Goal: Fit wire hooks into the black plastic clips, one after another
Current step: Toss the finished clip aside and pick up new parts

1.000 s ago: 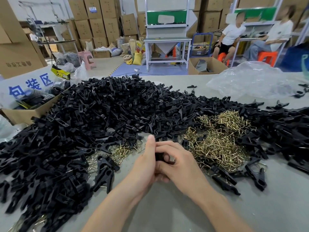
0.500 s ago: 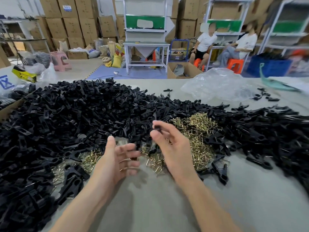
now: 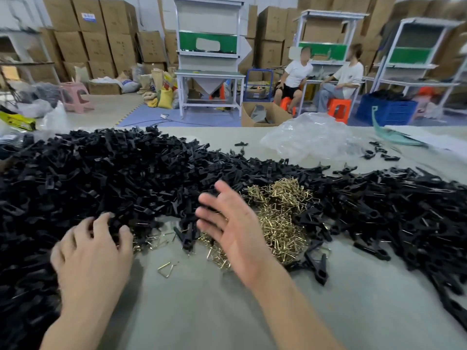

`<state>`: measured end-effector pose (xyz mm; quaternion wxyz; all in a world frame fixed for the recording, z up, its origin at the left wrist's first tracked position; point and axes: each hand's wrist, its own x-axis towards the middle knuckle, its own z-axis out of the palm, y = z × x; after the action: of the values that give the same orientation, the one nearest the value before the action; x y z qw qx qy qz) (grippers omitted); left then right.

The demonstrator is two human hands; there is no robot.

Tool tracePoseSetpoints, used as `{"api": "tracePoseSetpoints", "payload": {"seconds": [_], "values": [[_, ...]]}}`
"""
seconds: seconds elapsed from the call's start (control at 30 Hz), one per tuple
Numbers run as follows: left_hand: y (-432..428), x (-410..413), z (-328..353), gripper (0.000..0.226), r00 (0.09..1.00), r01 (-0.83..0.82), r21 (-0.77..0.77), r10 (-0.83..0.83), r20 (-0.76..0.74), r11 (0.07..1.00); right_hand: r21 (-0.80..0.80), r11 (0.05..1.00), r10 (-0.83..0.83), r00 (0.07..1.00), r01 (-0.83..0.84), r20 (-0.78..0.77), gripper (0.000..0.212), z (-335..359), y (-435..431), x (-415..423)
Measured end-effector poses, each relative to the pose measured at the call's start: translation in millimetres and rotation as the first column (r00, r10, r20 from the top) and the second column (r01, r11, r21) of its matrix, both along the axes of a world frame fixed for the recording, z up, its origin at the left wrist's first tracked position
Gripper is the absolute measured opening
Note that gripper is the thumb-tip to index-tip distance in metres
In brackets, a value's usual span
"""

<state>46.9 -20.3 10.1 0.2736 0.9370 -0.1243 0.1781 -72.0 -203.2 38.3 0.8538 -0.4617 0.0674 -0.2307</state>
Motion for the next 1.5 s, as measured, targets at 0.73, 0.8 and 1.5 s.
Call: {"api": "tracePoseSetpoints", "payload": {"seconds": [0.73,0.8,1.5], "values": [[0,10,7,0.025,0.972,0.180,-0.156,-0.200,-0.121,0.971,-0.169,0.983,0.051,0.990,-0.073,-0.132,0.026,-31,22,16],[1,7,13,0.022,0.976,0.141,-0.303,-0.183,-0.114,0.943,-0.169,0.982,0.056,0.989,-0.079,-0.134,0.026,-31,21,15],[-1,19,8,0.024,0.955,0.292,0.029,-0.293,0.046,0.956,-0.166,0.982,0.069,0.987,-0.093,-0.144,0.024,-32,19,15]]}}
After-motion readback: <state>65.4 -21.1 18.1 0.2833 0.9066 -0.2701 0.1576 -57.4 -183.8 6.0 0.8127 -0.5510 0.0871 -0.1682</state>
